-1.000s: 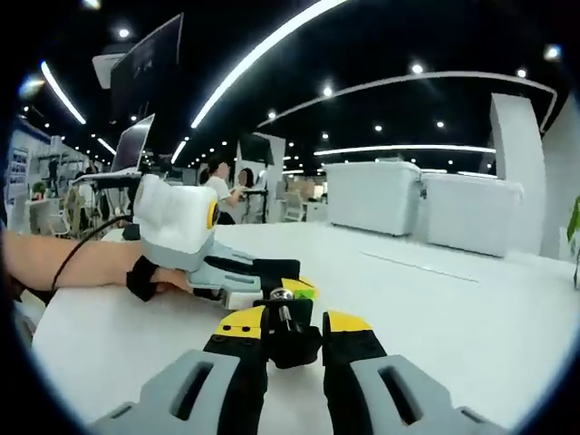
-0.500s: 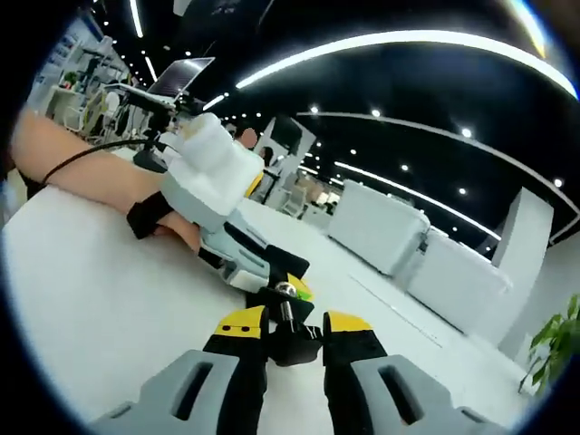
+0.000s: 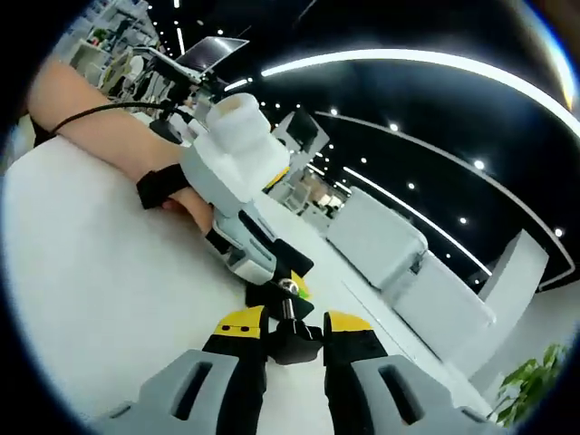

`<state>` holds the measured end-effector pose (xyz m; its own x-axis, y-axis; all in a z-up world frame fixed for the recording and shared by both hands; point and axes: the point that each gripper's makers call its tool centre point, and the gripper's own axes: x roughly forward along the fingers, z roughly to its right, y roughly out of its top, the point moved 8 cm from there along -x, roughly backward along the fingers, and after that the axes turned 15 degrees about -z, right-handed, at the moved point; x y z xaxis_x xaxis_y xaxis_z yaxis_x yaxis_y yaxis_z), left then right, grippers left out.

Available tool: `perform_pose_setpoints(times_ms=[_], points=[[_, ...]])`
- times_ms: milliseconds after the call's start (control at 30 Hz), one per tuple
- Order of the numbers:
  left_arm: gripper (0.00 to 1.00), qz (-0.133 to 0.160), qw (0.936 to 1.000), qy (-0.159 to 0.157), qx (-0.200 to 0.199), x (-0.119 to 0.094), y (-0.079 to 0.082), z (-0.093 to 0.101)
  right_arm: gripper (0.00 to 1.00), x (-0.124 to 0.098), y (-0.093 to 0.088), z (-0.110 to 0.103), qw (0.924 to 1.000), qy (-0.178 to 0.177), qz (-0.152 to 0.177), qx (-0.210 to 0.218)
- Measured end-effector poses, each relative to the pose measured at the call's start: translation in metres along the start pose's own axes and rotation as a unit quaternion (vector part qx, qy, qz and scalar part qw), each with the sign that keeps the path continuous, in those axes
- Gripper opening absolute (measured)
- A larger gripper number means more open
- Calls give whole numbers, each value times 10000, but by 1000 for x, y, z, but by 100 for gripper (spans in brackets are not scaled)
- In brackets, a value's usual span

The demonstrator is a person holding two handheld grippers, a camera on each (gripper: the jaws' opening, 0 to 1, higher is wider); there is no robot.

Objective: Clamp the fixed fixture on the desktop, loosen the retaining clip, secure it to the edge of the desk, and tighten the retaining clip.

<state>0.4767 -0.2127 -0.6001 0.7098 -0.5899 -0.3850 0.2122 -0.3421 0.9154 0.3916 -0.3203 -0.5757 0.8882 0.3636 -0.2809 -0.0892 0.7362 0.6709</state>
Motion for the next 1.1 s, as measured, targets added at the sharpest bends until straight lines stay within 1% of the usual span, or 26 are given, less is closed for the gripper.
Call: perform_pose_setpoints(times_ms=[67, 133, 433, 667, 867, 1000, 1033, 1067, 1100], points=[[7, -2, 10000, 5, -4, 0, 0, 0, 23, -1, 1, -2, 9991, -127, -27, -405], [7, -3, 10000, 6, -3, 0, 0, 0, 23, 0, 1, -4, 9983, -175, -41, -551], [7, 0, 10000, -7, 3, 0, 0, 0, 23, -1, 2, -5, 9964, -235, -53, -813], [7, 4, 10000, -1, 10, 0, 0, 0, 23, -2, 3, -8, 9934, -304, -83, -1102], [7, -9, 10000, 0, -2, 0, 0, 0, 23, 0, 4, -8, 9895, -385, -111, -1388], [7, -19, 10000, 3, -6, 0, 0, 0, 23, 0, 4, -8, 9884, -394, -105, -1461], [7, -24, 10000, 1, -8, 0, -1, 0, 23, 0, 5, -7, 9874, -391, -104, -1531], [7, -21, 10000, -6, -2, -1, 0, 0, 23, -2, 5, -8, 9838, -342, -185, -1751], [7, -18, 10000, -15, 5, 0, 0, 0, 24, -2, 6, -7, 9846, -376, -159, -1702]])
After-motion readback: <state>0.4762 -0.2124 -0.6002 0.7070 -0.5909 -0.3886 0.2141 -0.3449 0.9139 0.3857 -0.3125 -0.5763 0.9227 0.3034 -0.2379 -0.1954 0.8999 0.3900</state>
